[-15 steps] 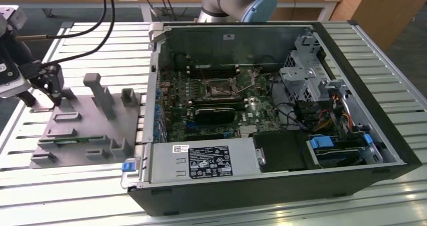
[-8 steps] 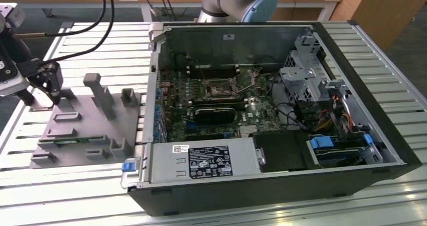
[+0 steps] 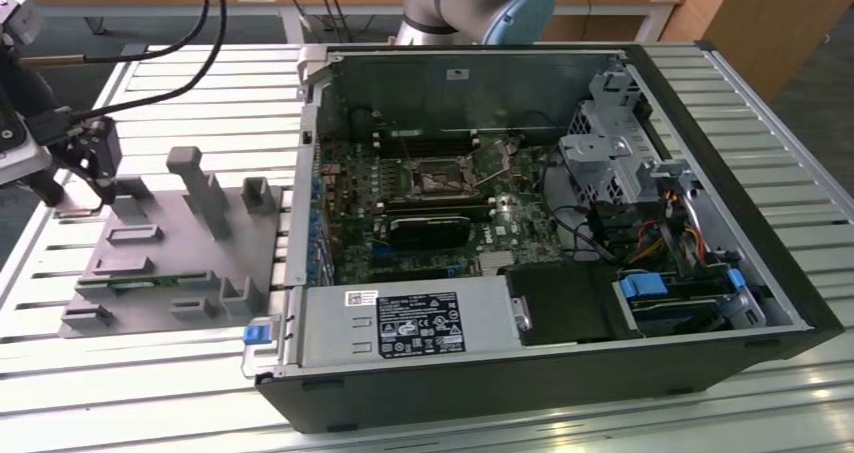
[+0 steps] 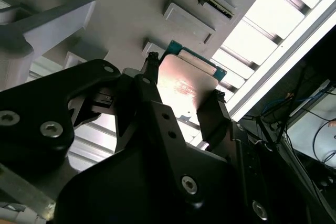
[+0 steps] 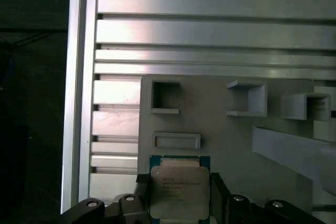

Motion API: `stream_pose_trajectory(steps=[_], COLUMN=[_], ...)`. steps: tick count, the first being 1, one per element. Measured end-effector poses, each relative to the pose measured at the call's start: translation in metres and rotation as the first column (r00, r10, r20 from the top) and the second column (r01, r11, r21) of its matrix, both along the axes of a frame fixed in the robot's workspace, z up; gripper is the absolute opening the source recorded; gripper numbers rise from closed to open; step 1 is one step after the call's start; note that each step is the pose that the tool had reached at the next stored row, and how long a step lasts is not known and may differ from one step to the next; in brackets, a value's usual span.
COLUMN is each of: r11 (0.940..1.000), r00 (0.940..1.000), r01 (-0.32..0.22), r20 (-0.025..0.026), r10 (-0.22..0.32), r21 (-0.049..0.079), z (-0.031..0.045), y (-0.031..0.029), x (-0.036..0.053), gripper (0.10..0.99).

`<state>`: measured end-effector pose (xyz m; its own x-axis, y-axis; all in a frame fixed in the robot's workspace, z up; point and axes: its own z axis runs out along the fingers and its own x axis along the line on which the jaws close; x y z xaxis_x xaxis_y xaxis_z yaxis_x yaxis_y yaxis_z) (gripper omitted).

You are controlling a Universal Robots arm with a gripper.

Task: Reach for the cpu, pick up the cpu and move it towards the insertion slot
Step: 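Pick up the cpu and move it towards the insertion slot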

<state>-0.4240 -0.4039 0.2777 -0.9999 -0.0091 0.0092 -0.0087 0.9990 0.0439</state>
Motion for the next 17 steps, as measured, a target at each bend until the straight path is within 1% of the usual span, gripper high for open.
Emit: stream_pose_trajectory(steps=[3, 13, 17], r11=[1.0, 1.0, 1.0], r00=[1.0, 1.0, 1.0], r01=[0.0, 0.0, 0.0], r20=[-0.0001, -0.0001, 0.0], r10=[0.0, 0.0, 0.0], r21=[0.0, 0.0, 0.0], z=[0.0065, 0.0324, 0.0405], y=[0.0, 0.0004, 0.0005], x=[0.0, 0.0, 0.0], gripper=[0.541, 0.541, 0.541])
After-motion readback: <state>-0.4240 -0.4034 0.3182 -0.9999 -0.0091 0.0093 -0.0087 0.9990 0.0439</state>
